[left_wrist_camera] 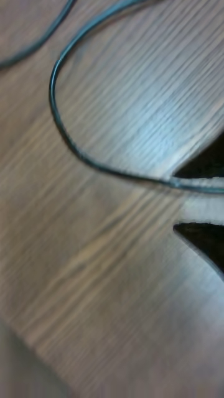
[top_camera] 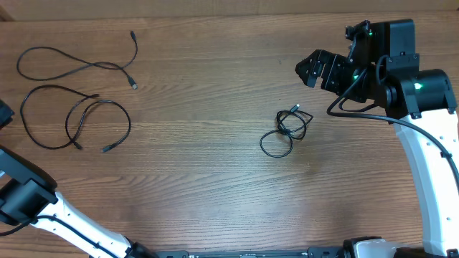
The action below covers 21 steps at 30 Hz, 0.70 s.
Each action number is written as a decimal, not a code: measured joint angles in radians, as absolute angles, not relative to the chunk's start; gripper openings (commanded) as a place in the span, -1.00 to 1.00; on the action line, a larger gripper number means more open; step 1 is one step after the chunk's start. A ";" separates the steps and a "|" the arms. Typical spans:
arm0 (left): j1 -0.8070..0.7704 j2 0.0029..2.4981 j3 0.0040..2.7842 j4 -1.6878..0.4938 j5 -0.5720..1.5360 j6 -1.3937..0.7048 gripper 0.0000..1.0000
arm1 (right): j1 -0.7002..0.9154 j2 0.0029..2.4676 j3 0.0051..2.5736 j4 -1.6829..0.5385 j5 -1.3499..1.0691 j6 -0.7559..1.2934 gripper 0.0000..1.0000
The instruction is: Untangle cables
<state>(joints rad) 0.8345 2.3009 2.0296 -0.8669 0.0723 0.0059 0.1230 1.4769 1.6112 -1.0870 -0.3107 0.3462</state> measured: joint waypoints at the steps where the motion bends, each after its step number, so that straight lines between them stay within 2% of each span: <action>1: 0.837 2.301 2.030 -0.868 0.059 0.004 -0.39 | 0.123 1.477 1.611 -1.087 -0.310 0.347 1.00; 3: 0.840 2.301 2.030 -0.878 0.050 0.003 -0.37 | 0.123 1.477 1.611 -1.086 -0.310 0.347 1.00; 8: 0.847 2.301 2.030 -0.940 0.158 -0.002 -0.09 | 0.123 1.477 1.611 -1.087 -0.311 0.346 1.00; 12: 0.836 2.301 2.029 -0.966 0.260 -0.004 -0.07 | 0.123 1.477 1.611 -1.094 -0.311 0.347 1.00; 21: 0.783 2.301 1.929 -0.894 0.049 -0.036 0.05 | 0.123 1.480 1.611 -1.116 -0.311 0.345 1.00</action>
